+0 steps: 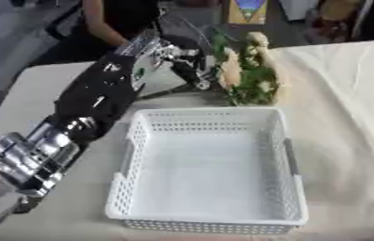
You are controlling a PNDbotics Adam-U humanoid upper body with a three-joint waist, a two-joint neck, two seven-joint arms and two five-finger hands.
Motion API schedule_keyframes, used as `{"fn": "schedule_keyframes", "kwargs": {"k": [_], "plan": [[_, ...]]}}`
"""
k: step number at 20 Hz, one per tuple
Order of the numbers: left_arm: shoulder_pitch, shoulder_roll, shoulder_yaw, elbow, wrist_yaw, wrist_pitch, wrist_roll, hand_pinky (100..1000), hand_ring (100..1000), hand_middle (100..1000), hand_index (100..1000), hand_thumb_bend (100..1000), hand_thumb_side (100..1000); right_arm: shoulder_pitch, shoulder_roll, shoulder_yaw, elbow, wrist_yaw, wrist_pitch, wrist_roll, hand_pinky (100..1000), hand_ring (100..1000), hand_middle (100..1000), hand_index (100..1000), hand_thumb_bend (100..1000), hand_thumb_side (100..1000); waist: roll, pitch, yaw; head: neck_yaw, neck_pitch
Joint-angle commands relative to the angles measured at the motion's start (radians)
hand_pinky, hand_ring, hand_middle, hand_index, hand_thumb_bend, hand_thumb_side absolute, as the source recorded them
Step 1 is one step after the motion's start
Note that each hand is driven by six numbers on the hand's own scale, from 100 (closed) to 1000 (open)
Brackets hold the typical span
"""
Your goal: Pick up objects on the table and place them in the box.
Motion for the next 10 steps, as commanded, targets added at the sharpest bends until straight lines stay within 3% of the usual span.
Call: {"fn": "schedule_keyframes", "kwargs": {"k": [1,10], "plan": [[-0.017,0.026,0.04,0.018,-0.032,0.025,0.03,908,801,707,791,944,739,-0.021,-0.006,-0.001,-0.022,-0.004,-0.004,0.006,668,825,983,1000,100,307,-0.006,-0.009,0.001,-0.016,-0.002],[-0.01,0.03,0.1,0.084,-0.091,0.058,0.107,906,801,712,792,935,726,-0.025,0.0,0.003,-0.024,-0.006,-0.006,0.01,669,825,983,1000,100,304,-0.011,-0.001,-0.002,-0.015,-0.002]]}}
